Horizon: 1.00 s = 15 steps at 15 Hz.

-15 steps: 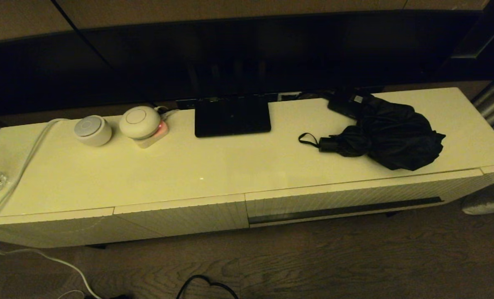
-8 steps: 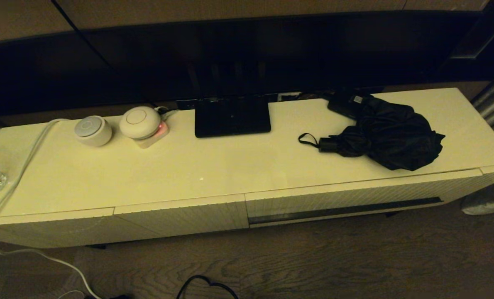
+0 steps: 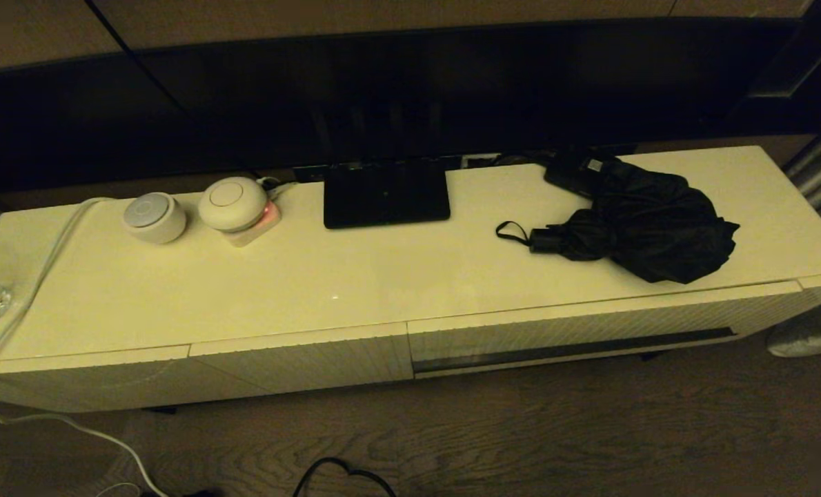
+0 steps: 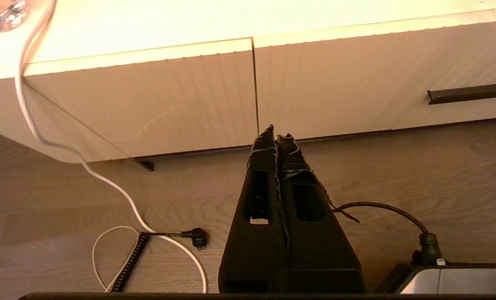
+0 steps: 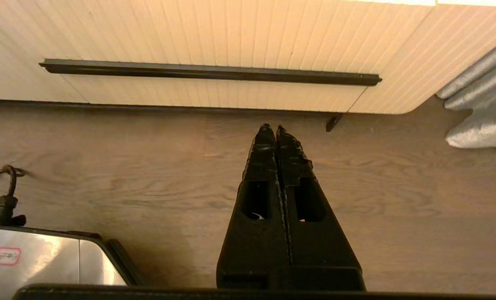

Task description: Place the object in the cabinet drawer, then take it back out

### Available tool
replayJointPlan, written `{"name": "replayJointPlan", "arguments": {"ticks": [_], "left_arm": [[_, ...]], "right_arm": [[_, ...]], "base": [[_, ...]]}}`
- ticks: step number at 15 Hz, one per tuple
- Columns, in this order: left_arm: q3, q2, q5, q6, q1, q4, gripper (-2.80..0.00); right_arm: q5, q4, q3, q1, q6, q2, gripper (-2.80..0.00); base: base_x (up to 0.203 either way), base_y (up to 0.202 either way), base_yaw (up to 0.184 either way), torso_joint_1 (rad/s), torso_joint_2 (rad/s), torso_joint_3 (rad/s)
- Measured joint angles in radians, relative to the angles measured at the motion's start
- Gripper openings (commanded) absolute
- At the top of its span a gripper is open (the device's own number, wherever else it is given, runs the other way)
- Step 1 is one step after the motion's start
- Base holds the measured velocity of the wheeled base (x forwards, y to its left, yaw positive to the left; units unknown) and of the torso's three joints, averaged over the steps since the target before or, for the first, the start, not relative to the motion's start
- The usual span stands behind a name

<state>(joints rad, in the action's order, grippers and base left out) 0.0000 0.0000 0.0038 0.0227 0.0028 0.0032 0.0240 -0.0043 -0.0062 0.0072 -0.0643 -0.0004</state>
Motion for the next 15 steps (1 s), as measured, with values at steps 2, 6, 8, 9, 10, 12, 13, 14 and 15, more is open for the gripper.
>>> {"name": "replayJointPlan", "arguments": {"ticks": [2,6,8,9,10,12,13,14,15], "left_arm": [[0.000,0.000,0.000,0.000,0.000,0.000,-2.80],[0.000,0.000,0.001,0.000,0.000,0.000,-2.80],[0.000,0.000,0.001,0.000,0.000,0.000,-2.80],[0.000,0.000,0.000,0.000,0.000,0.000,-2.80],[0.000,0.000,0.000,0.000,0.000,0.000,-2.80],[0.000,0.000,0.000,0.000,0.000,0.000,-2.80],[0.000,0.000,0.000,0.000,0.000,0.000,-2.80],[0.000,0.000,0.000,0.000,0.000,0.000,-2.80],[0.000,0.000,0.000,0.000,0.000,0.000,-2.80]], "right_arm": [[0.001,-0.001,0.003,0.000,-0.001,-0.003,-2.80],[-0.001,0.001,0.006,-0.001,0.014,-0.003,-2.80],[-0.004,0.001,0.006,-0.001,0.017,-0.003,-2.80],[-0.004,0.002,0.006,-0.001,0.022,-0.003,-2.80],[-0.005,0.001,0.006,-0.001,0.025,-0.003,-2.80],[-0.004,0.001,0.006,-0.002,0.026,-0.003,-2.80],[-0.005,0.002,0.006,-0.001,0.027,-0.003,-2.80],[-0.007,0.004,0.006,-0.001,0.026,-0.003,-2.80],[-0.006,0.002,0.006,-0.002,0.027,-0.003,-2.80]], "base": [[0.000,0.000,0.000,0.000,0.00,0.000],[0.000,0.000,0.000,0.000,0.00,0.000],[0.000,0.000,0.000,0.000,0.00,0.000],[0.000,0.000,0.000,0.000,0.00,0.000],[0.000,0.000,0.000,0.000,0.00,0.000],[0.000,0.000,0.000,0.000,0.00,0.000],[0.000,0.000,0.000,0.000,0.00,0.000],[0.000,0.000,0.000,0.000,0.00,0.000],[0.000,0.000,0.000,0.000,0.00,0.000]]}}
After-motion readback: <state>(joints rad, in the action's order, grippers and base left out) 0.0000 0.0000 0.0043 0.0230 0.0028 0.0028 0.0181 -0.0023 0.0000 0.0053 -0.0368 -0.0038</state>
